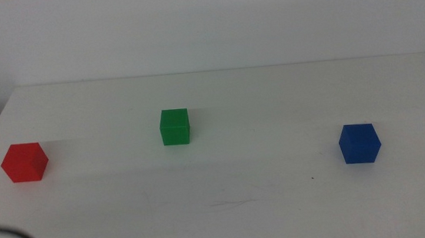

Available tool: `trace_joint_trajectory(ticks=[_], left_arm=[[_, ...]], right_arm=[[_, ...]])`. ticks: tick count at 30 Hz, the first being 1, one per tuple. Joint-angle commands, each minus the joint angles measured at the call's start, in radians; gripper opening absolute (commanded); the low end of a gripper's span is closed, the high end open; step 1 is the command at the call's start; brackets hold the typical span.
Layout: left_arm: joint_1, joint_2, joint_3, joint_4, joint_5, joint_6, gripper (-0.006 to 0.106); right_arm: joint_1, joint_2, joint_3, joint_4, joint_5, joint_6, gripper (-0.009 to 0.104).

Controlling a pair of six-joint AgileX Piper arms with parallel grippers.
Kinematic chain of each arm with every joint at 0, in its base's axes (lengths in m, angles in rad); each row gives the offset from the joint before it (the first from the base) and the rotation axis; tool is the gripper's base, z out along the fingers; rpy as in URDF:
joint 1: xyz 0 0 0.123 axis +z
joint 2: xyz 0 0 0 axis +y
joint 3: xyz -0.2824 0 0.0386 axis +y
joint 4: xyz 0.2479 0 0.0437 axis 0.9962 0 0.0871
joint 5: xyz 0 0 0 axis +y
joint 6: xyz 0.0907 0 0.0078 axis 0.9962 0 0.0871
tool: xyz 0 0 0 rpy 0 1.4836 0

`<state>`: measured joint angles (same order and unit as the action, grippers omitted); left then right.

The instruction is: Stack red cubes first, then green, then blue cubes in a specific spot.

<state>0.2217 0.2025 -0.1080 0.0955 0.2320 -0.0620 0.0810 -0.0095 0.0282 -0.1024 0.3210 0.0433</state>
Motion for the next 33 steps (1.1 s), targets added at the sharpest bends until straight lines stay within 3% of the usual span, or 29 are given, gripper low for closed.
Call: trace_joint_trajectory(ticks=[1, 17, 33], left_arm=[[-0.003, 0.114, -0.13, -0.01, -0.019, -0.014, 0.094], [-0.003, 0.558, -0.706, -0.011, 0.619, 0.03, 0.094], [-0.003, 0.925, -1.0, -0.066, 0.788, 0.147, 0.094]], right_arm=[[-0.007, -0.011, -0.018, -0.016, -0.07, -0.016, 0.082], [-0.007, -0.011, -0.018, -0.016, -0.07, -0.016, 0.082], [-0.007, -0.011, -0.018, -0.016, -0.07, -0.016, 0.082]])
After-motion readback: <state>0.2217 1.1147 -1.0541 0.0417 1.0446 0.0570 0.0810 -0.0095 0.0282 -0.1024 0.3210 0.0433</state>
